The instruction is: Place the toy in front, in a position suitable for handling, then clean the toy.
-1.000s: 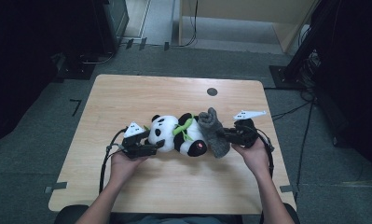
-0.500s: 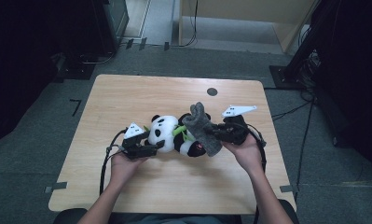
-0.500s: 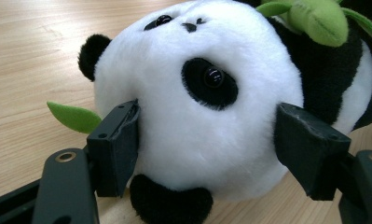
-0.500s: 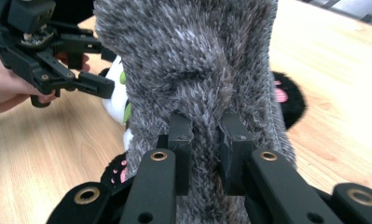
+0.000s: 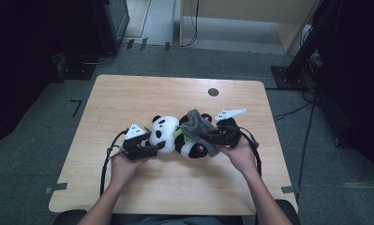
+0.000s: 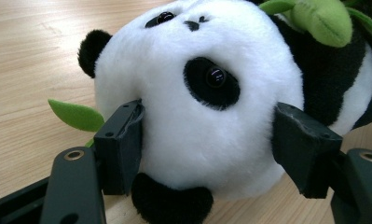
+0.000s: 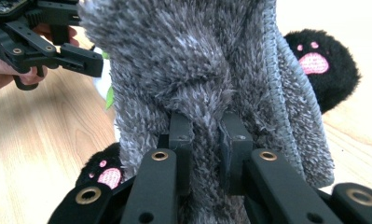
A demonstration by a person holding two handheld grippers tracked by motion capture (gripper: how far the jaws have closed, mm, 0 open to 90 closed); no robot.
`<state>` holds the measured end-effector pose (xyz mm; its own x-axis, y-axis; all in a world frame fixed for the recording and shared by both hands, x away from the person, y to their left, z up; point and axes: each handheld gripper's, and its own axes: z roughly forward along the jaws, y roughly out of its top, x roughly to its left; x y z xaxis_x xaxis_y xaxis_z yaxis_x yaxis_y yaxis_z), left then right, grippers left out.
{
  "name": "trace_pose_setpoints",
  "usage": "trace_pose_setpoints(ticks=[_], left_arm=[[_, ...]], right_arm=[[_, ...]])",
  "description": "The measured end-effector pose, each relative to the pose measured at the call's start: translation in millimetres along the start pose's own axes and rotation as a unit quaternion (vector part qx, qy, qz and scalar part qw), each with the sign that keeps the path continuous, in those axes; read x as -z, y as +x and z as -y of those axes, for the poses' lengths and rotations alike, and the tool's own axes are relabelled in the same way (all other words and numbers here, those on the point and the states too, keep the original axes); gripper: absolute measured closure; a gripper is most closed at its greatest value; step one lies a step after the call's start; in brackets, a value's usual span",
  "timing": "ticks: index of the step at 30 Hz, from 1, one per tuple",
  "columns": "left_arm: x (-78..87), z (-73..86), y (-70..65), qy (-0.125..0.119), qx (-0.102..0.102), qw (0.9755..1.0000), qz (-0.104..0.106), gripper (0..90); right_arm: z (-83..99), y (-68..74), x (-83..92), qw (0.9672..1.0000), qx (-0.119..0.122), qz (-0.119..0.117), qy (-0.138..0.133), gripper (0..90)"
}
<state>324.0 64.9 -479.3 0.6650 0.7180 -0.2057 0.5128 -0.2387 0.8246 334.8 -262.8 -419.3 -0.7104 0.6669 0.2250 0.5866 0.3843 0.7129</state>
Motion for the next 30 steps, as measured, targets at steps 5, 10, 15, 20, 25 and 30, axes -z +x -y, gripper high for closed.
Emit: trace_pose_setpoints(ticks=[5, 10, 15, 20, 25, 30], left_arm=[[0.0, 0.1, -0.3, 0.000, -0.001, 1.0000, -0.001, 30.3], [0.0, 0.0, 0.3, 0.000, 0.001, 1.0000, 0.001, 30.3], [-0.3, -0.4, 1.2, -0.002, 0.005, 1.0000, 0.003, 30.3], [-0.4, -1.0, 2.0, -0.002, 0.005, 1.0000, 0.003, 30.4], [-0.1, -3.9, 2.1, 0.001, 0.012, 0.9999, 0.000, 32.7], [0.2, -7.2, 4.3, 0.008, 0.017, 0.9998, 0.004, 36.4]], right_arm=[[6.7, -3.6, 0.4, 0.9999, -0.004, 0.005, 0.008, 79.7], [14.7, -12.9, 0.2, 0.9997, -0.015, 0.005, 0.019, 79.9], [20.5, -20.0, -2.3, 0.9988, -0.017, 0.024, 0.038, 80.0], [26.4, -27.2, -2.4, 0.9980, -0.025, 0.033, 0.048, 79.9], [31.9, -33.3, -0.1, 0.9969, -0.033, 0.044, 0.056, 79.9], [36.0, -37.5, 11.8, 0.9962, -0.047, 0.056, 0.048, 79.8]])
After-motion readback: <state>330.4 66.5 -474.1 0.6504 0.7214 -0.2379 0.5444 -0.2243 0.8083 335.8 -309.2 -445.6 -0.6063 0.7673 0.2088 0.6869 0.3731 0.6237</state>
